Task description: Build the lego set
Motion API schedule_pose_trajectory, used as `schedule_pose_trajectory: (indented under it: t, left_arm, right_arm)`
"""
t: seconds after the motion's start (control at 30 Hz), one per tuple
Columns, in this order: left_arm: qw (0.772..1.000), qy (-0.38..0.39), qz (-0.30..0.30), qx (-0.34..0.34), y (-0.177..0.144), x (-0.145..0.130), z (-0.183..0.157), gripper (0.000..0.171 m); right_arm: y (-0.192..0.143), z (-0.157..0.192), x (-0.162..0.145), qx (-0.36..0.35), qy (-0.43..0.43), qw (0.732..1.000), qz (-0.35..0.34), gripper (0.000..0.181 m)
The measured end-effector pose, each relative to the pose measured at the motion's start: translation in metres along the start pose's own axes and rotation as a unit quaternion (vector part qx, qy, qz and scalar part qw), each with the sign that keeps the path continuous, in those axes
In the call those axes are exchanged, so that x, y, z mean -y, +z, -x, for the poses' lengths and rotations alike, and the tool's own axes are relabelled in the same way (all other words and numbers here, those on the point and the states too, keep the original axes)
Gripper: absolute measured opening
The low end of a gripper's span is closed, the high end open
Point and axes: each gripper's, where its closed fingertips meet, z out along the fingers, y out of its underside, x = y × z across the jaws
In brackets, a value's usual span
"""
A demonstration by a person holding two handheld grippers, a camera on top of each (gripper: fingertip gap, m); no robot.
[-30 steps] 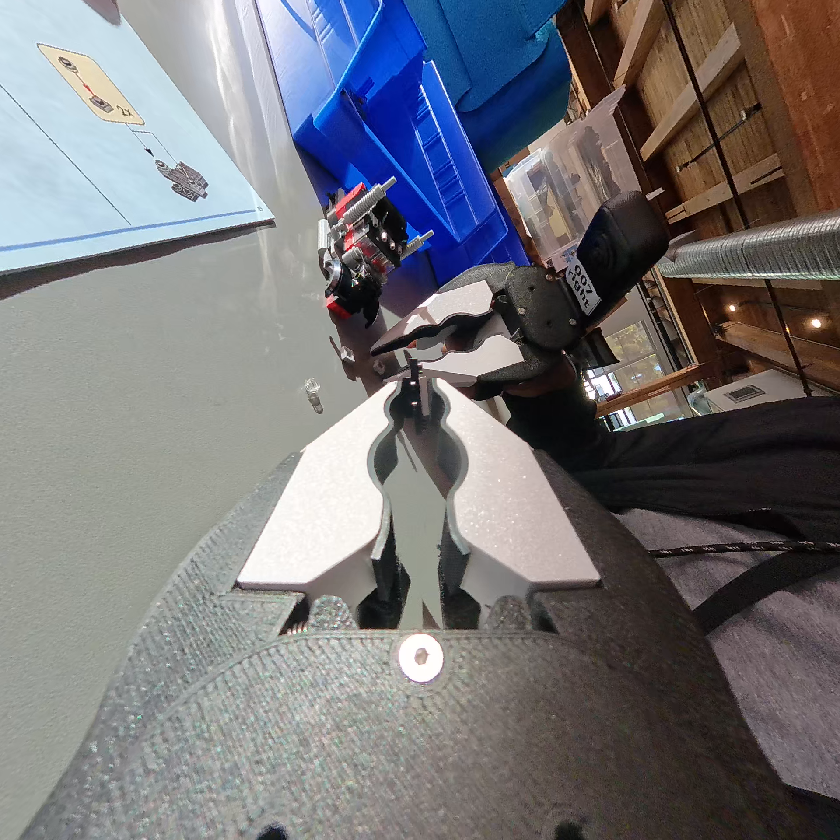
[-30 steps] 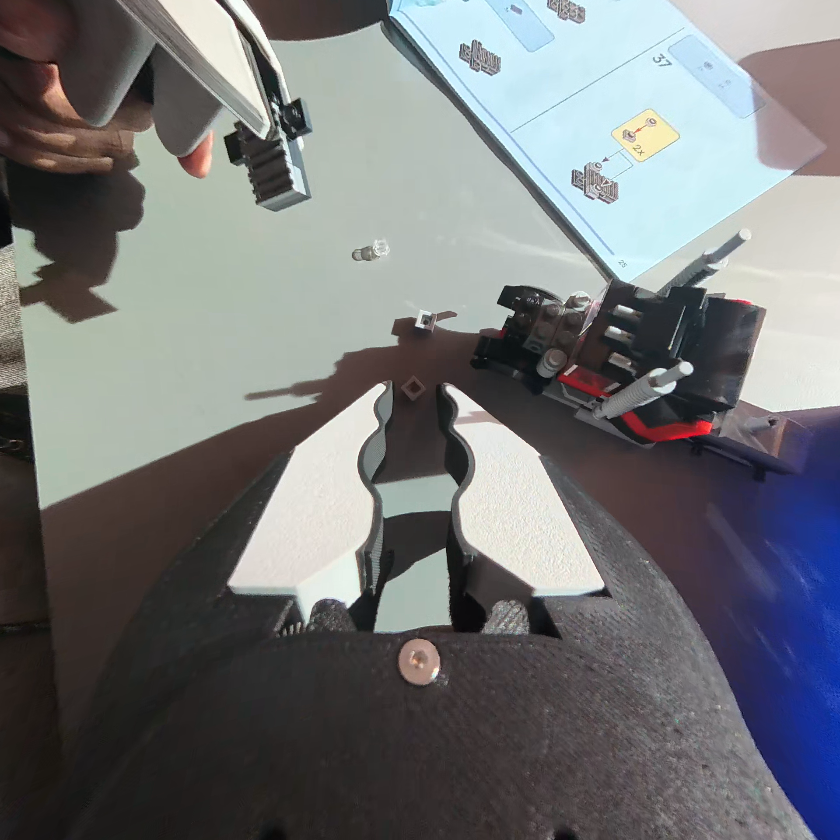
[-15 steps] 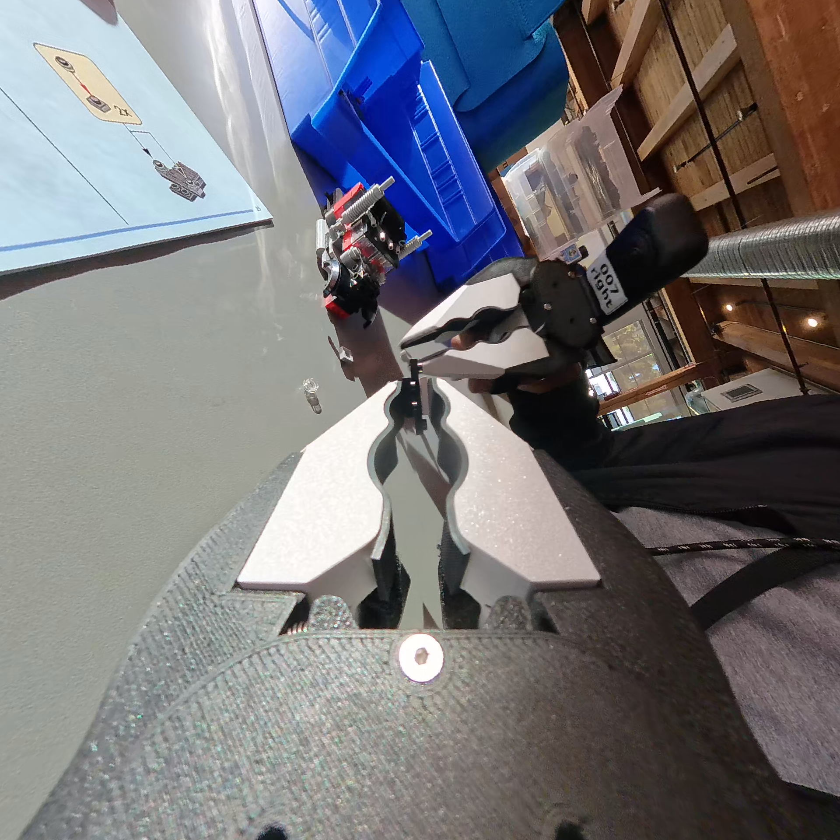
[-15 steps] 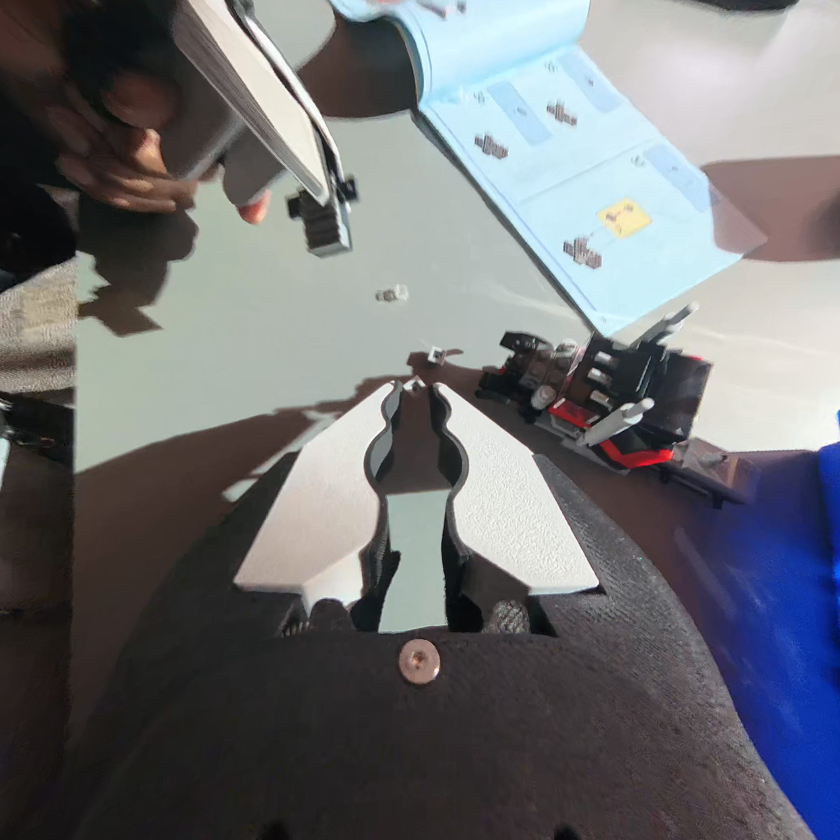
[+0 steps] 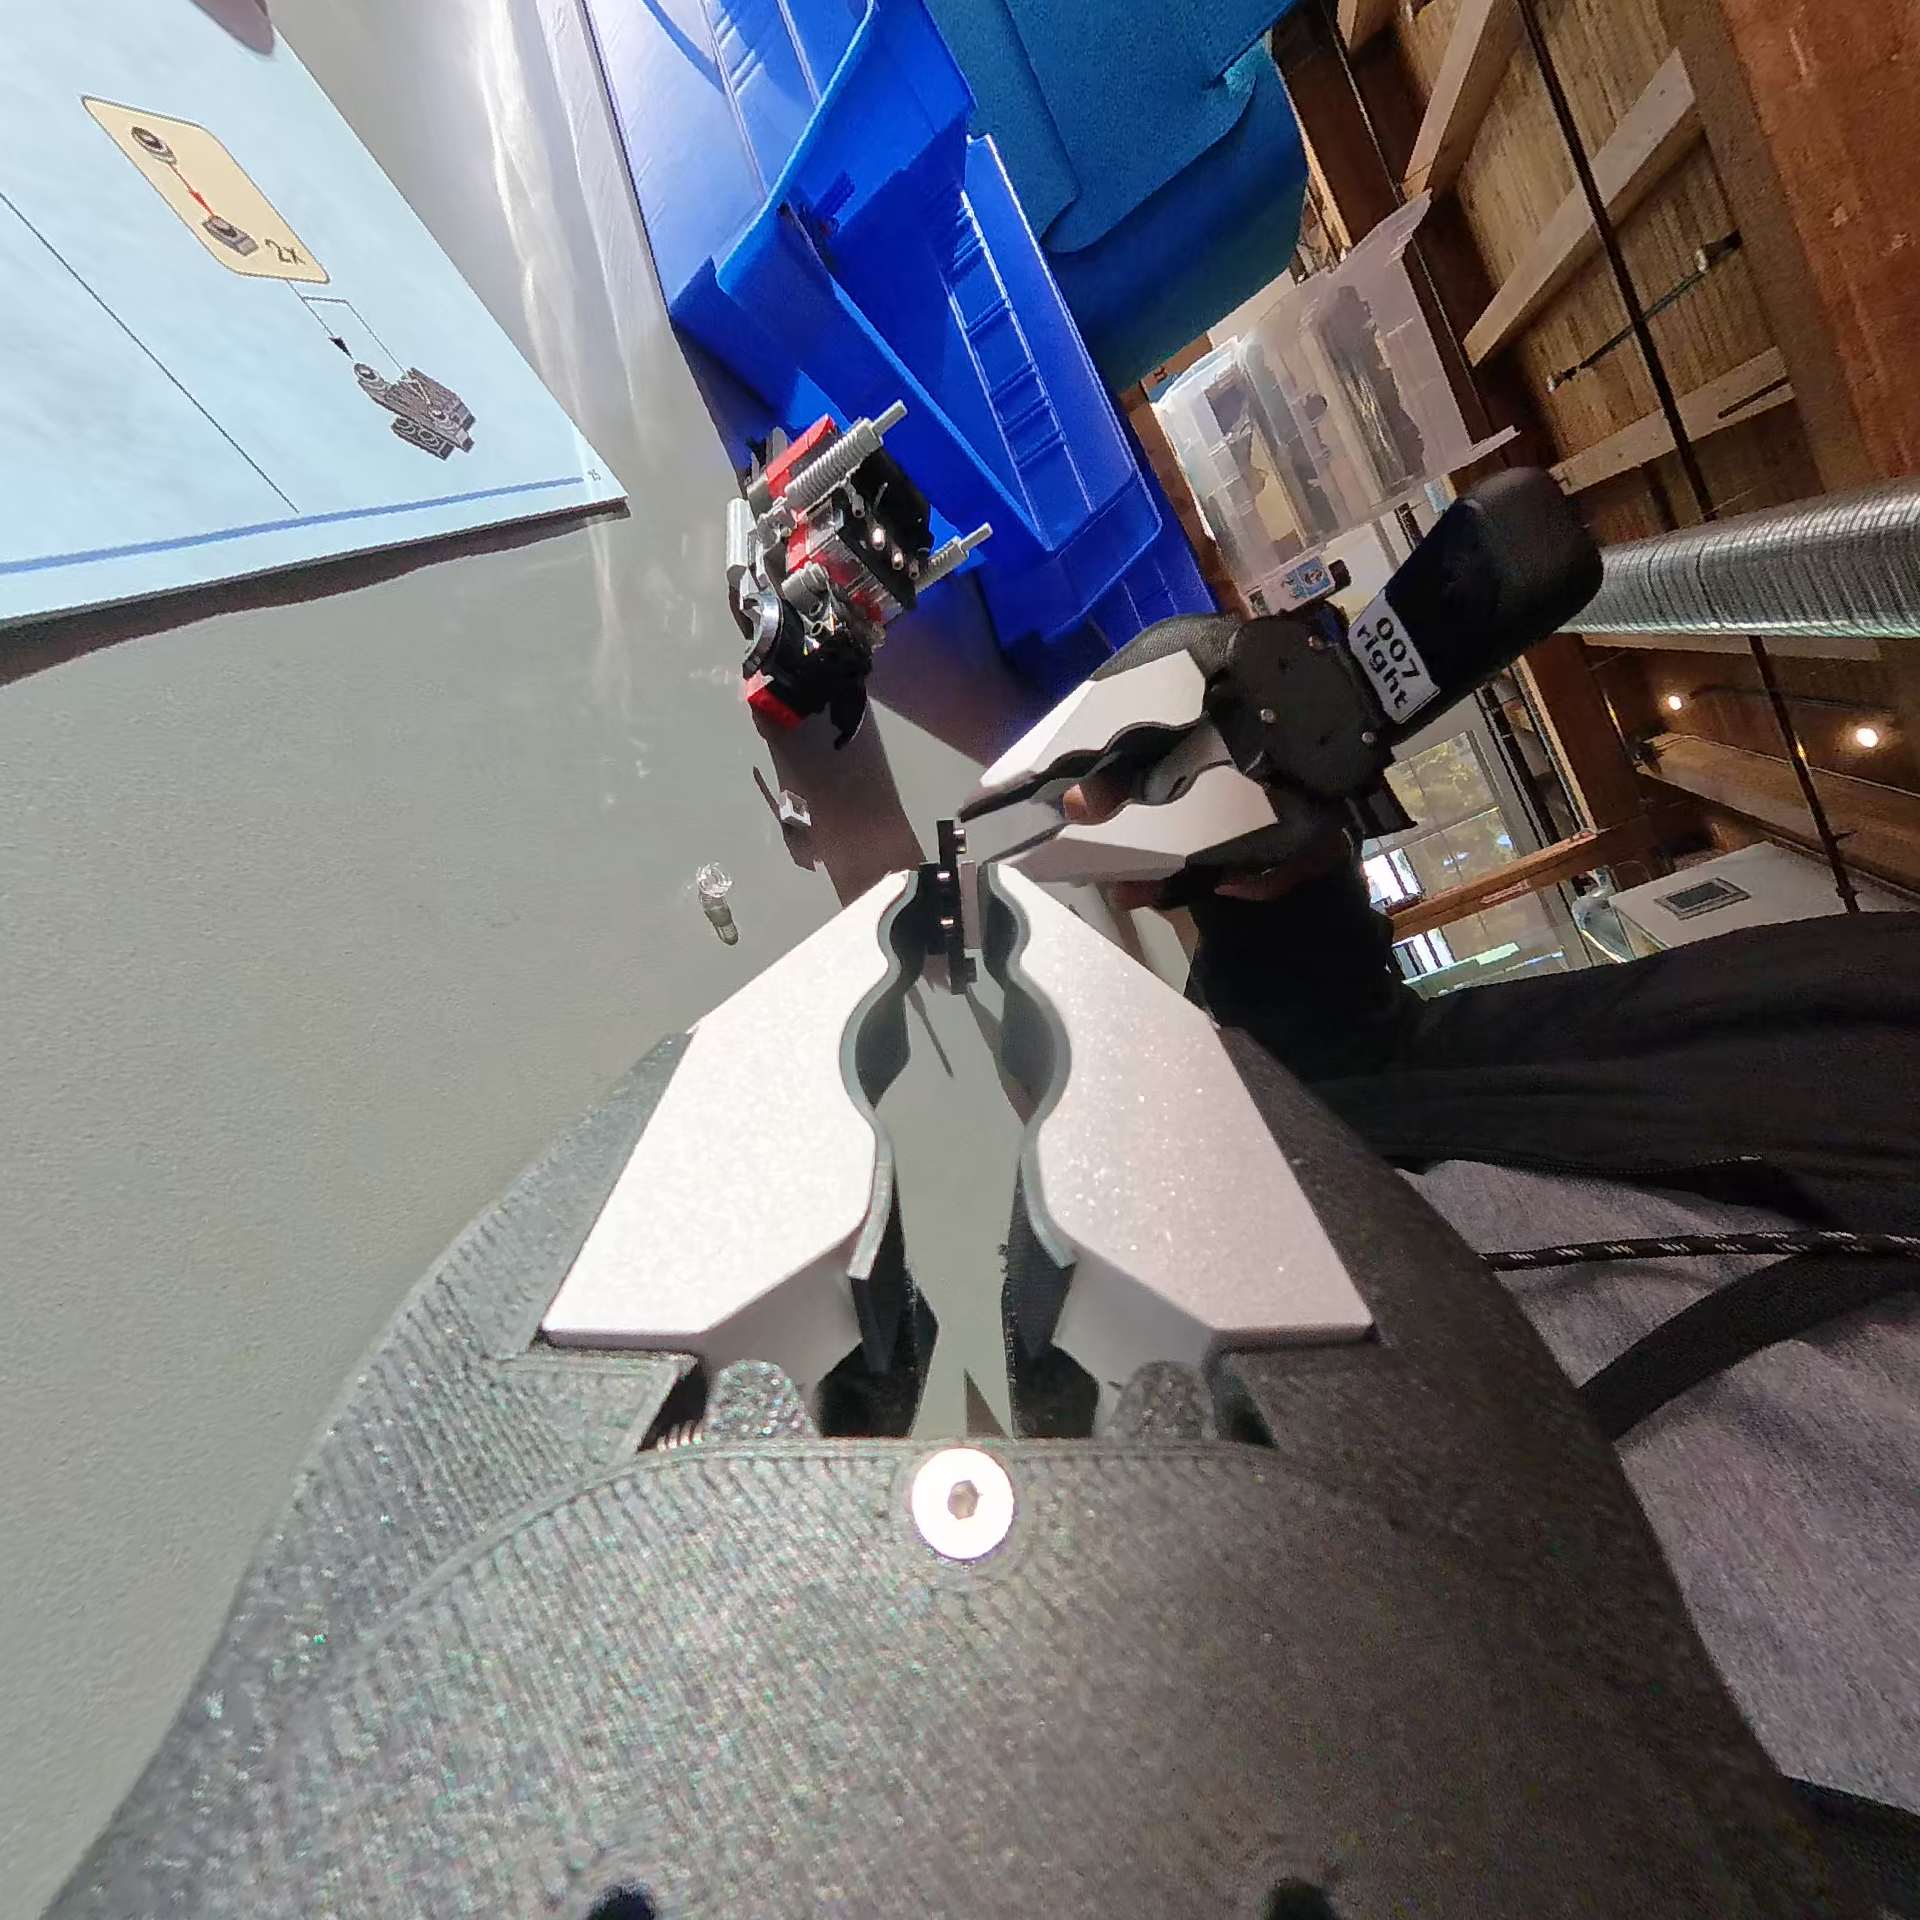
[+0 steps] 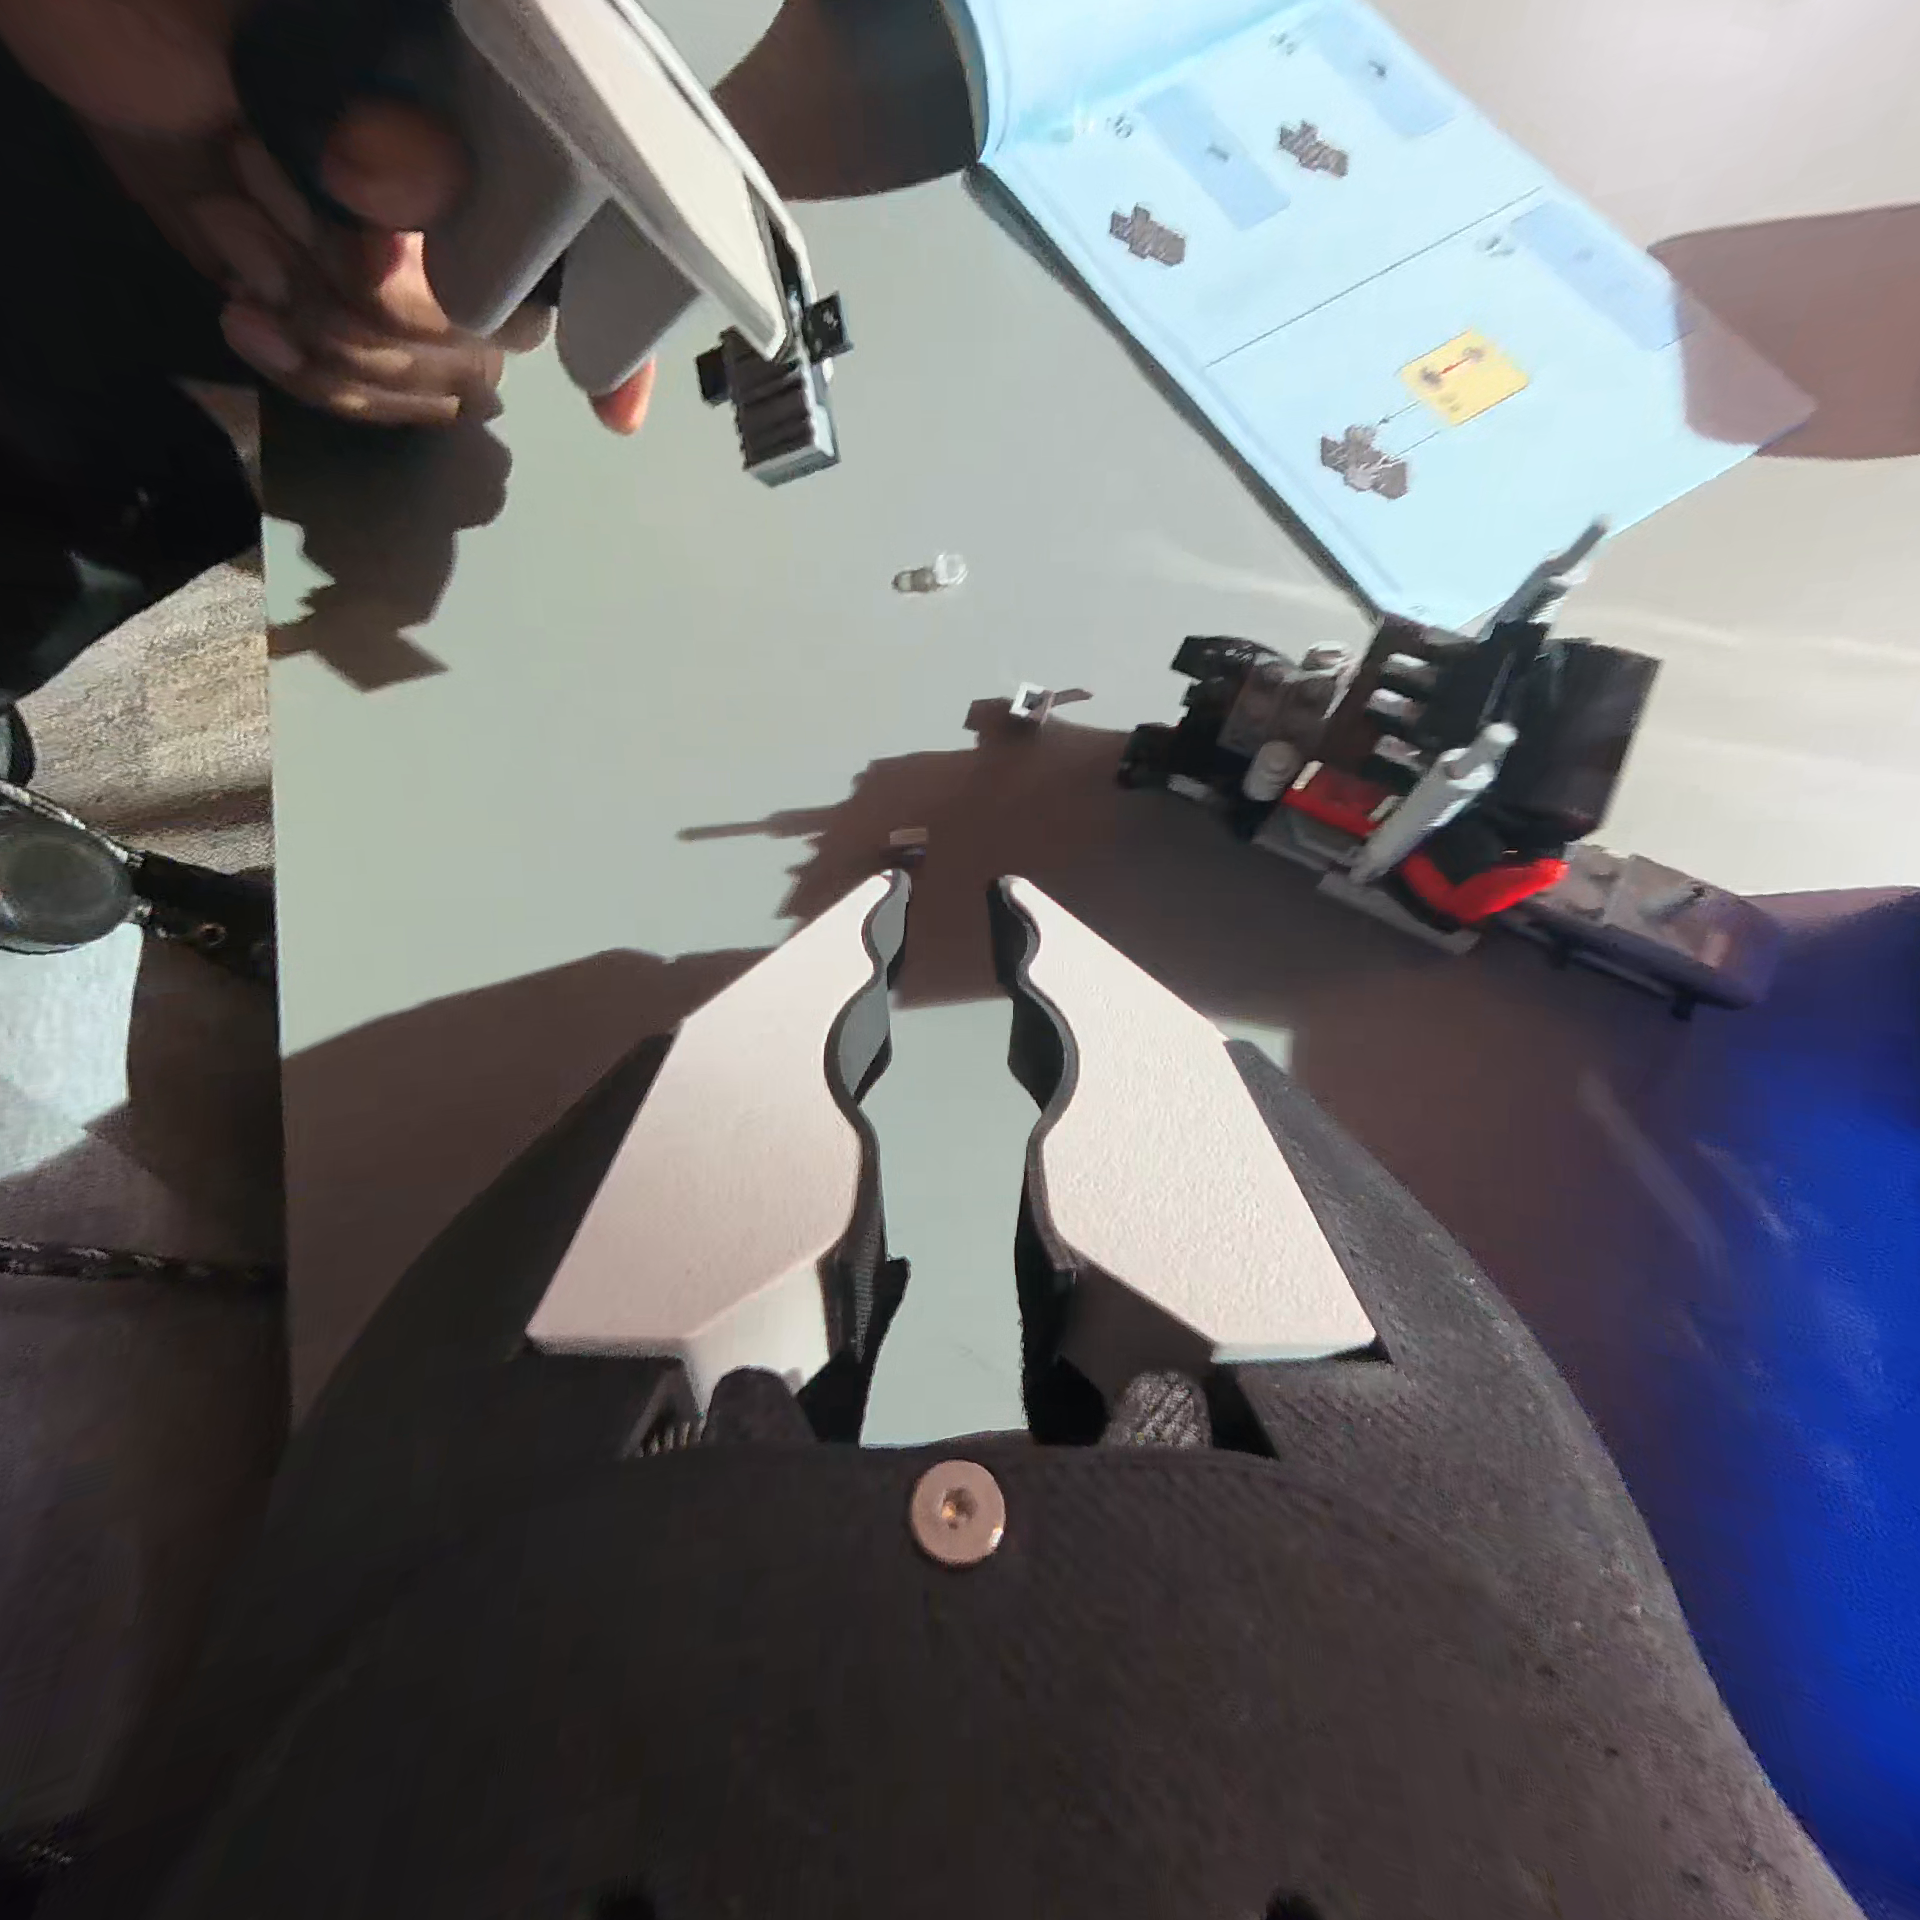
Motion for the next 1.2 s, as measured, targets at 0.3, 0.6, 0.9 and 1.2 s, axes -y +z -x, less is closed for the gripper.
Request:
schedule_pose_trajectory:
  t: [0.3,0.6,0.9,1.2]
  left_arm:
    - [1.0,0.002,0.001,0.002,0.0,0.0,0.0,0.01]
    - [1.0,0.001,0.0,-0.003,0.0,0.0,-0.001,0.01]
    - [1.0,0.0,-0.001,-0.004,0.0,0.0,-0.001,0.01]
    - [1.0,0.001,-0.001,-0.007,-0.001,0.0,-0.002,0.01]
  right_arm:
    - [0.02,0.013,-0.002,0.007,-0.025,1.0,0.018,0.016]
    - [0.028,0.019,0.003,0.024,-0.019,0.999,0.012,0.016]
    - [0.039,0.028,0.011,0.043,-0.027,0.999,0.008,0.016]
    - [0.036,0.024,0.013,0.032,-0.035,0.999,0.007,0.017]
